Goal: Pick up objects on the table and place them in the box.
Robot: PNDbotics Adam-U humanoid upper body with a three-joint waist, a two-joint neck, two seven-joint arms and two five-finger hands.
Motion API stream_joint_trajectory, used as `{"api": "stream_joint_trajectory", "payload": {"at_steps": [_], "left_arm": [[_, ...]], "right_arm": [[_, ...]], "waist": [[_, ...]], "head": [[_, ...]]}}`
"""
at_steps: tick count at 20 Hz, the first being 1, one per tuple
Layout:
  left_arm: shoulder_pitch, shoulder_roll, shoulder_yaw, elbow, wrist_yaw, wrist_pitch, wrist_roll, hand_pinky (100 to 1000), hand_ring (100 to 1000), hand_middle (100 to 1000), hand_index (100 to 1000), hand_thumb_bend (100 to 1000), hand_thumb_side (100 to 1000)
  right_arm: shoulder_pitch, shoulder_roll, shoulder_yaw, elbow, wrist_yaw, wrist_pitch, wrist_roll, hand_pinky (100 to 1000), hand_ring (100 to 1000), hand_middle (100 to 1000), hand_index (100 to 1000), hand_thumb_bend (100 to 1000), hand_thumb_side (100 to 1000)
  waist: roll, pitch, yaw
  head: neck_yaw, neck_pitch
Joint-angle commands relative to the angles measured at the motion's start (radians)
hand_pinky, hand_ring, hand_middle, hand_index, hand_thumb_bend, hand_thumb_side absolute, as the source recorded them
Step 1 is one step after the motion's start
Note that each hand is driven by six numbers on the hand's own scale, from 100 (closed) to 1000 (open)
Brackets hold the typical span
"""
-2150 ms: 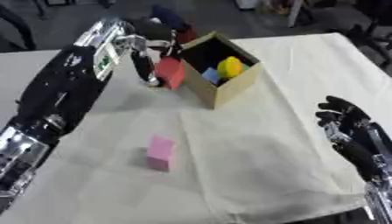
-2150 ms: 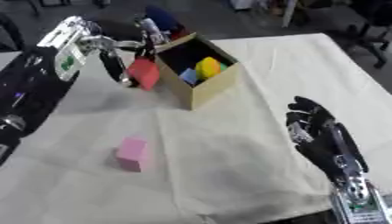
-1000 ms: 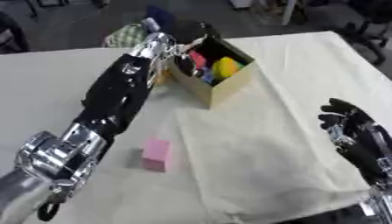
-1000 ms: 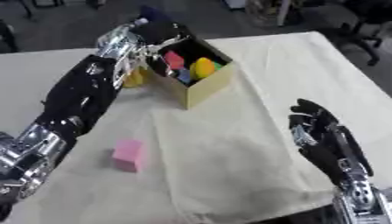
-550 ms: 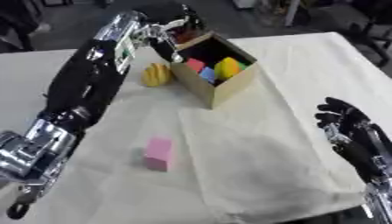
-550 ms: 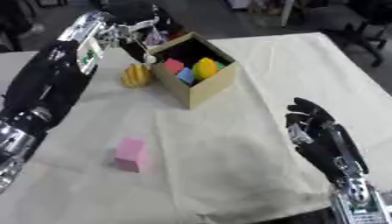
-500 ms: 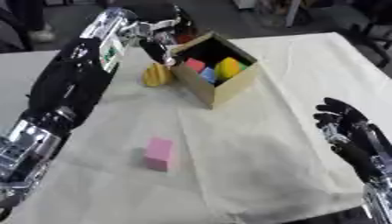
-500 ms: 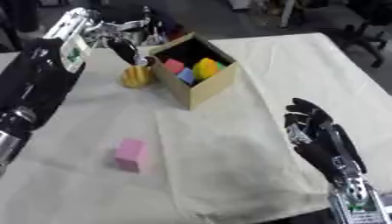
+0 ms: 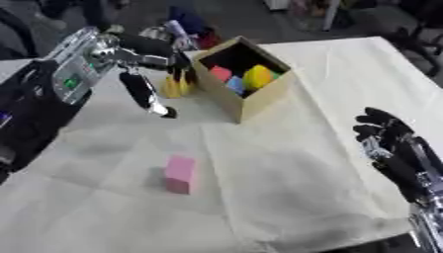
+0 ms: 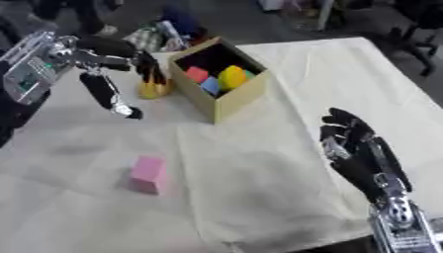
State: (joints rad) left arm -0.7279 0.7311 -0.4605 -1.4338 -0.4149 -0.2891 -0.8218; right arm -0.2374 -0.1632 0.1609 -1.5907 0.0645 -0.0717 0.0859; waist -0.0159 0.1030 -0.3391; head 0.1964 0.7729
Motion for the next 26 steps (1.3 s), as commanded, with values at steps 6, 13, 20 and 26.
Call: {"api": "stream_joint_trajectory", "payload": {"at_steps": [6, 13, 20, 26], "left_arm": [[0.028, 0.061, -0.095, -0.064, 0.069, -0.050, -0.085, 763, 742, 764, 873, 546, 432], [0.052, 0.041, -0.111, -0.087, -0.032, -0.085, -0.085, 775, 750, 777, 881, 580, 404], [0.092, 0.004, -0.101, -0.072, -0.128, -0.100, -0.085, 760, 735, 761, 869, 592, 390], [0.111, -0.014, -0.086, -0.086, -0.173, -0.113, -0.082, 701, 659, 682, 807, 550, 292]], "right_arm": [[-0.011, -0.017, -0.005, -0.011, 0.006, -0.002, -0.001, 779, 786, 774, 881, 100, 429], [-0.014, -0.018, -0.005, -0.011, 0.005, -0.002, 0.000, 779, 786, 774, 881, 100, 428], [-0.020, -0.016, -0.005, -0.013, 0.005, -0.002, 0.000, 779, 786, 774, 881, 100, 428], [-0.023, -0.014, -0.006, -0.013, 0.005, -0.001, 0.000, 779, 786, 774, 881, 100, 427]], "waist": [[0.015, -0.026, -0.002], [0.016, -0.022, -0.005], [0.014, -0.015, -0.005], [0.013, -0.012, -0.002]], "head": [[0.003, -0.003], [0.004, -0.003], [0.004, -0.003], [0.003, -0.003]]}}
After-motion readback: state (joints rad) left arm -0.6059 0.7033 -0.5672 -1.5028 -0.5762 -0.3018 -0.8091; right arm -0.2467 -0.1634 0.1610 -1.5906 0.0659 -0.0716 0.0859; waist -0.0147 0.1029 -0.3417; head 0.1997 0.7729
